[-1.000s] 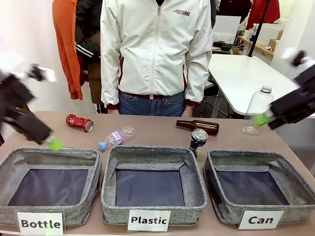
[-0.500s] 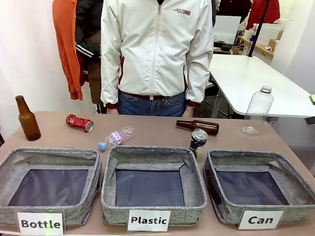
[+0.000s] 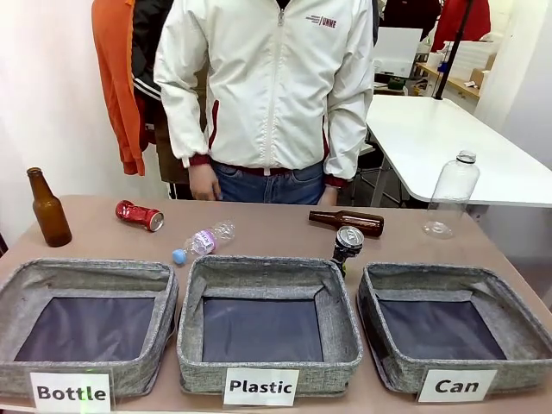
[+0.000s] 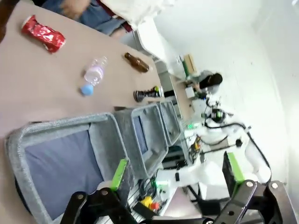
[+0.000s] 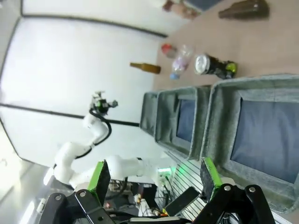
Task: Sort the can waste into the basket.
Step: Pick up the can waste from the table and place it in the right Fabric basket.
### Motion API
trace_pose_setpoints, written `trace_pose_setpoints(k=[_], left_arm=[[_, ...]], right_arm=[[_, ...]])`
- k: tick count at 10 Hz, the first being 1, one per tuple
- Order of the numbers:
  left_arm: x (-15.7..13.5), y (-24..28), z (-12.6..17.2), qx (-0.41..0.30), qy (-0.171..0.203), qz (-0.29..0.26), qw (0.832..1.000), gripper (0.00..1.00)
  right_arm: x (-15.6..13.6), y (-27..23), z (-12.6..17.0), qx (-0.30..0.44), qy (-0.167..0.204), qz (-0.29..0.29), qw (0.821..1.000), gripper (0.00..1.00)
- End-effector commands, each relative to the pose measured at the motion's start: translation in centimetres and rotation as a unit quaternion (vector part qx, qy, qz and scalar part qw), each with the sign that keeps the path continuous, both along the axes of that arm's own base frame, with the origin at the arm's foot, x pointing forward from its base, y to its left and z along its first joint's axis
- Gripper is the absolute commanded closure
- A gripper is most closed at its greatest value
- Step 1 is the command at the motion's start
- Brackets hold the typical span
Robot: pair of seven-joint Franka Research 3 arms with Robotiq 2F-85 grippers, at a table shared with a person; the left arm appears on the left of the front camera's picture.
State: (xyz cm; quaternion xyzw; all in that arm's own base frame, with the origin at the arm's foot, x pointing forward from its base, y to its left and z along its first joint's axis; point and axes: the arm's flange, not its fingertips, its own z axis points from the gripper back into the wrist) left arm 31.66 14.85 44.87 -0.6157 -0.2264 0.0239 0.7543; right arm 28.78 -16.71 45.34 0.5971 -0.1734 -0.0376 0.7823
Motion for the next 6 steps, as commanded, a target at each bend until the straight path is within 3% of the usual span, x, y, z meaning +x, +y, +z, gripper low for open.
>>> trace_pose_setpoints(k=[1, 3, 4, 6], left_arm=[[1.1, -2.5, -1.6, -0.011, -0.005, 0.039, 0.999, 0.0], [1.4, -3.5, -3.7, -0.015, 0.013, 0.106, 0.994, 0.0], [1.2, -1.3, -2.3, -0.019, 0.015, 0.04, 0.999, 0.0], [1.2, -1.3, -2.3, -0.019, 0.015, 0.04, 0.999, 0.0]], right_arm=[[-0.3, -1.0, -1.0, 0.022, -0.01, -0.035, 0.999, 0.0], [-0.4, -1.3, -1.4, -0.023, -0.001, -0.074, 0.997, 0.0], [-0.7, -2.0, -1.3, 0.013, 0.011, -0.037, 0.999, 0.0], [-0.7, -2.0, -1.3, 0.013, 0.011, -0.037, 0.999, 0.0]])
